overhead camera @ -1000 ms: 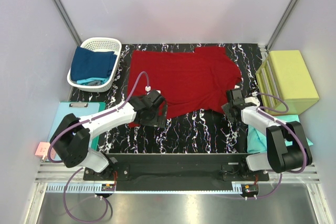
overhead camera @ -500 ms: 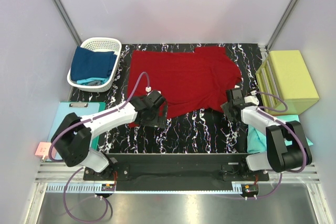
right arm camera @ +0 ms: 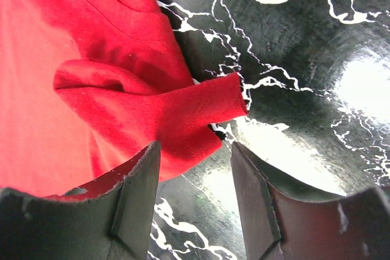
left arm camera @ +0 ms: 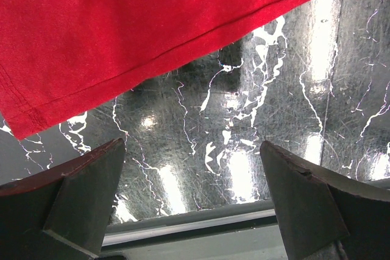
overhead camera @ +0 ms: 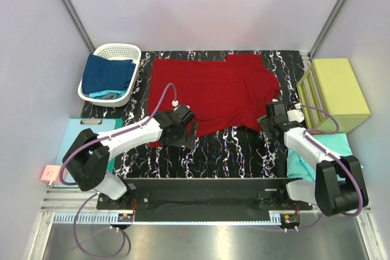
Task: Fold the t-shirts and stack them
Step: Grap the side of the flattened tshirt closest away from the robot with both arms
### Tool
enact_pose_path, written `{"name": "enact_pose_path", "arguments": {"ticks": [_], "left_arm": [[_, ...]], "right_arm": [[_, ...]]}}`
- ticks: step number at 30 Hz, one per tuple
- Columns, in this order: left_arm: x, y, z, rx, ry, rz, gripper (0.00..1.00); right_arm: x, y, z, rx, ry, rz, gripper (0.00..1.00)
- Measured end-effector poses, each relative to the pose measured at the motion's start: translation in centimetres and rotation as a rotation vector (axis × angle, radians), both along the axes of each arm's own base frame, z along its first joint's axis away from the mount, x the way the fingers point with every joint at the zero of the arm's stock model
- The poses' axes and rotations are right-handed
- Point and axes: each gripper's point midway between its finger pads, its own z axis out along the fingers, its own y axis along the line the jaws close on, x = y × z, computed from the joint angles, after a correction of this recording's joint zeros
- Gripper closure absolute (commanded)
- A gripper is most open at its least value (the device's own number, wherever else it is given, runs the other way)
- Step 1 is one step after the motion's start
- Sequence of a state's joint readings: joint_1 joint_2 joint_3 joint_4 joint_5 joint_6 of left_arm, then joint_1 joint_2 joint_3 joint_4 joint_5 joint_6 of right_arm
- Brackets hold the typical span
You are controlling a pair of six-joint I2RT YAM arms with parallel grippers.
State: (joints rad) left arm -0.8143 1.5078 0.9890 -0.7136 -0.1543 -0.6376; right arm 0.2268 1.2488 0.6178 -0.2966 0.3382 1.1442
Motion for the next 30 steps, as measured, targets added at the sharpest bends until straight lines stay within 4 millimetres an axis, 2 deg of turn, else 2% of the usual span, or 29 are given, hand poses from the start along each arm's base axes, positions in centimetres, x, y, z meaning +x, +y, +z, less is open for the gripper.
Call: {"name": "enact_pose_path", "arguments": {"ticks": [3,8,16,20,24,30], "left_arm": [[-0.1,-0.1,0.0,0.001,0.001,-0.003,0.01],[-0.1,-0.1,0.0,0.000,0.001,-0.004,0.01],[-0.3,-0.2,-0.3,0.004,0.009,-0.002,0.01],[-0.4,-0.4,-0.4,0.005,0.012,-0.001,0.01],[-0.4,-0.4,-0.4,0.004,0.013,0.000,0.01],[-0.4,-0.5,-0.4,0.003,0.013,0.002,0.01]], "right_arm": [[-0.3,0.1,-0.7,0.003,0.019,0.006,0.45],[-1.6,0.4,-3.0,0.014,0.083,0.021,0.46],[-1.3,0.8,-3.3,0.030,0.075,0.033,0.48],[-1.2,1.1,-3.4,0.040,0.073,0.045,0.69],[-1.5,1.1,-3.8,0.039,0.082,0.051,0.79],[-1.7,1.0,-4.0,0.037,0.087,0.054,0.85]]}}
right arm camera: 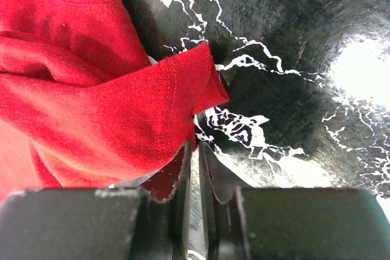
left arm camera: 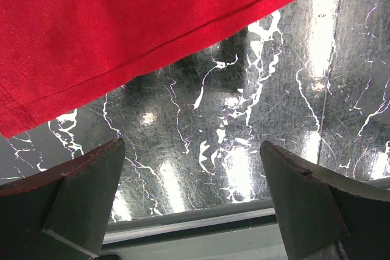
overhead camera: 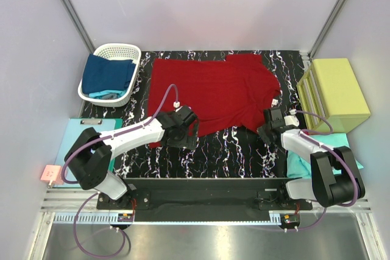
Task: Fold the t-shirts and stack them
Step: Grap the side of the flattened tshirt closest away from the robot with both arms
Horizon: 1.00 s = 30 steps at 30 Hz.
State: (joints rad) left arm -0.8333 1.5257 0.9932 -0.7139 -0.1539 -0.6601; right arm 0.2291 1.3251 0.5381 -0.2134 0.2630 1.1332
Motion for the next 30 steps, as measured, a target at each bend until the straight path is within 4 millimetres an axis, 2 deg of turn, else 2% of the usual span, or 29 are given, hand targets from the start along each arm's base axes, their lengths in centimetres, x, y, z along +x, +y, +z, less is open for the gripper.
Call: {"name": "enact_pose_path", "arguments": {"ticks": [3,6,8,10,11,14,18,24,30], "left_arm": [[0.0,0.0,0.0,-0.001,0.001,0.002,0.01],[0.0,0.0,0.0,-0.001,0.001,0.003,0.01],[-0.1,0.0,0.0,-0.001,0.001,0.002,0.01],[-0.1,-0.1,0.0,-0.001,0.001,0.001,0.01],[-0.1,-0.1,0.0,-0.001,0.001,0.000,0.01],[-0.1,-0.1,0.0,-0.001,0.001,0.000,0.01],[-0.1,-0.1,0.0,-0.001,0.000,0.000,0.01],[0.0,-0.3,0.2,-0.004,-0.002,-0.002,0.01],[-0.1,-0.2,0.1,-0.001,-0.001,-0.002,0.01]], "right_arm": [[0.0,0.0,0.0,-0.001,-0.001,0.001,0.87],[0.0,0.0,0.1,-0.002,-0.005,0.004,0.93],[0.0,-0.1,0.3,-0.006,-0.009,0.006,0.92],[0.0,-0.1,0.4,-0.008,-0.013,0.007,0.82],[0.0,-0.1,0.4,-0.009,-0.014,0.008,0.70],[0.0,-0.1,0.4,-0.013,-0.013,0.014,0.56],[0.2,-0.1,0.5,-0.016,-0.020,0.021,0.47],[0.8,0.0,0.6,-0.015,-0.041,0.021,0.48],[1.5,0.1,0.6,-0.018,-0.055,0.027,0.56]]}}
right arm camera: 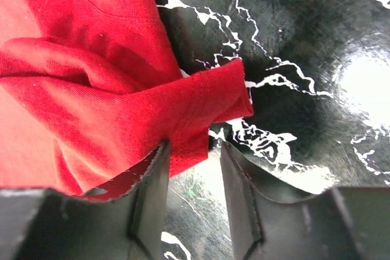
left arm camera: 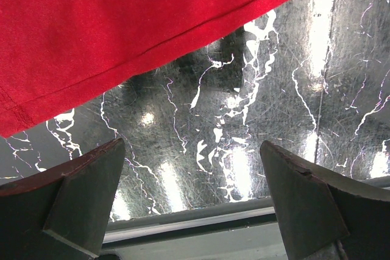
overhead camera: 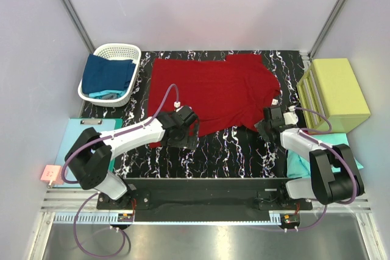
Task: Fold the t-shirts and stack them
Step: Grap the side of the flattened tshirt closest away from the robot with both arms
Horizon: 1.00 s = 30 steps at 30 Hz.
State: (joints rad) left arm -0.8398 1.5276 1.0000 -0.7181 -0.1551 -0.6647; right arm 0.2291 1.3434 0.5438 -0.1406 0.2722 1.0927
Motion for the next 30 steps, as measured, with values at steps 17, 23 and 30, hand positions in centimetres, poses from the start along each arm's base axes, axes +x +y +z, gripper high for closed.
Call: {"name": "enact_pose_path", "arguments": {"ticks": [17,23,30], "left_arm": [[0.0,0.0,-0.2,0.012,0.007,0.000,0.01],[-0.1,0.1,-0.2,0.016,0.010,0.000,0.01],[0.0,0.2,-0.2,0.018,0.008,0.002,0.01]], "right_arm": [[0.0,0.0,-0.5,-0.011,0.012,0.012,0.89],[-0.3,-0.1,-0.7,-0.014,0.025,0.013,1.00],[-0.9,-0.4,0.1,-0.033,0.019,0.027,1.00]]}}
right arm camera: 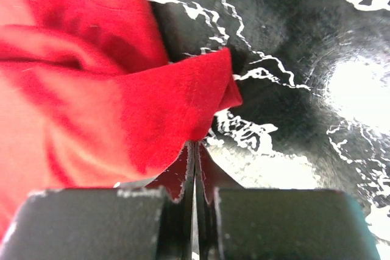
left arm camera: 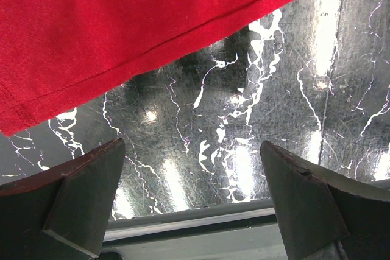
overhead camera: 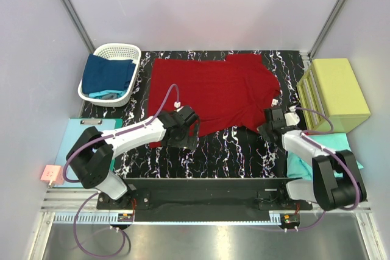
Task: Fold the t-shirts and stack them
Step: Grap the side of the flattened tshirt closest away from the robot with both arms
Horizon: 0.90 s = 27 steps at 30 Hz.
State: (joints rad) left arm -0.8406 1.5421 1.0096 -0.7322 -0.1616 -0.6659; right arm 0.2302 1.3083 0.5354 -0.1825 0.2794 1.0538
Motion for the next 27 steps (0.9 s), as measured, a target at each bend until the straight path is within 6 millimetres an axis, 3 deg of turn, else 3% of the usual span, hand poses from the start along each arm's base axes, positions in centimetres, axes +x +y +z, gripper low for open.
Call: {"name": "enact_pose_path", "arguments": {"ticks": [9,15,21,27], "left_arm": [[0.1,0.1,0.0,0.001,-0.004,0.022,0.01],[0.5,1.2,0.5,0.017,-0.042,0.091,0.01],[1.3,5.3,1.0,-0.014,-0.081,0.289,0.02],[0.7,8.6,-1.8,0.013,-0.024,0.444,0.11]], "right_arm": [[-0.5,-0.7,4.3,-0.039,-0.102,0.022,1.00],[-1.1,-1.0,4.7,-0.065,-0.098,0.036,1.00],[-1.8,-1.1,4.2,-0.092,-0.066,0.068,1.00],[-1.9,-1.2,4.3,-0.113,-0.066,0.097,1.00]]}}
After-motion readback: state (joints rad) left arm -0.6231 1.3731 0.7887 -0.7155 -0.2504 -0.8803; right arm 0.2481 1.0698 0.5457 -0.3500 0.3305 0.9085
